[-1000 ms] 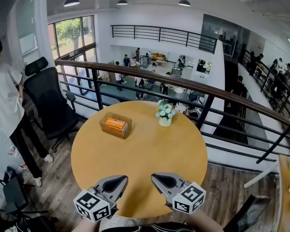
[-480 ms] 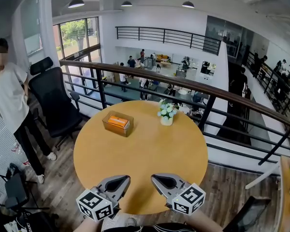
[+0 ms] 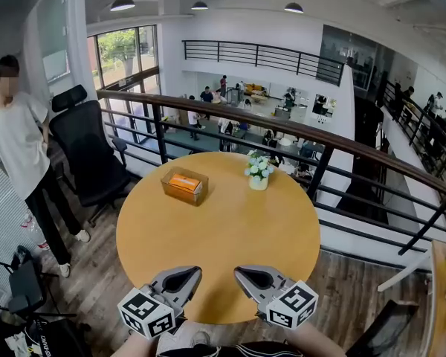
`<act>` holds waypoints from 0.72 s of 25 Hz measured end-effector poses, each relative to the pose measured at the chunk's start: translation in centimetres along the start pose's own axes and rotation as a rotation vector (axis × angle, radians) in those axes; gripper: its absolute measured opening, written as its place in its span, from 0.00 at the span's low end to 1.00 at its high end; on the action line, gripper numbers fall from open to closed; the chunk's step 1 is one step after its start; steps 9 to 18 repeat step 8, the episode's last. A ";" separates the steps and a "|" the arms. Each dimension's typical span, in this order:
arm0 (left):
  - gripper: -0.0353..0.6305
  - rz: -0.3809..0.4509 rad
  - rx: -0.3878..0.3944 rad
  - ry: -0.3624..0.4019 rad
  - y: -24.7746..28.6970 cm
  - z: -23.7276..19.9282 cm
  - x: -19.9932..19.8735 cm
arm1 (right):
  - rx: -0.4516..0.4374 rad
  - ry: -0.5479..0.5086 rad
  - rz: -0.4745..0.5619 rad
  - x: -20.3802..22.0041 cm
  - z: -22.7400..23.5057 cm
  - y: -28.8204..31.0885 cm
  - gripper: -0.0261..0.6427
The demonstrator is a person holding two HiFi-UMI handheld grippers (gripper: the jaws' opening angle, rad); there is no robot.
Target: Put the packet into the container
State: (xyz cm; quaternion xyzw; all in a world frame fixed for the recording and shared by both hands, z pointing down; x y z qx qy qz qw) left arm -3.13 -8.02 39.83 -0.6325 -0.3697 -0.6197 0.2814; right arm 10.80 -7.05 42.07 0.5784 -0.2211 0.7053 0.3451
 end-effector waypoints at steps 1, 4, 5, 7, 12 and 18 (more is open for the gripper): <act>0.06 0.000 0.000 0.001 0.0 0.2 0.0 | 0.000 -0.001 0.001 0.0 0.0 -0.1 0.05; 0.06 -0.003 -0.001 0.001 0.0 0.6 0.1 | -0.004 -0.007 0.001 -0.1 -0.1 -0.4 0.05; 0.06 -0.003 -0.002 0.001 0.0 0.7 0.1 | -0.006 -0.008 0.001 -0.2 -0.1 -0.5 0.05; 0.06 -0.002 -0.005 0.003 0.1 0.9 0.0 | -0.010 -0.012 0.000 -0.2 -0.2 -0.7 0.05; 0.06 -0.002 -0.006 0.004 0.1 1.0 -0.1 | -0.013 -0.014 -0.001 -0.3 -0.2 -0.9 0.05; 0.06 -0.002 -0.006 0.004 0.1 1.0 -0.1 | -0.013 -0.014 -0.001 -0.3 -0.2 -0.9 0.05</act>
Point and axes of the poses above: the fingertips, and each gripper's own axes: y forward along the fingers, z to its right, x out of its underside, the point moved 4 cm from there along -y, backward along the fingers, and after that the axes turned 6 degrees about y, right-handed, at the moved point
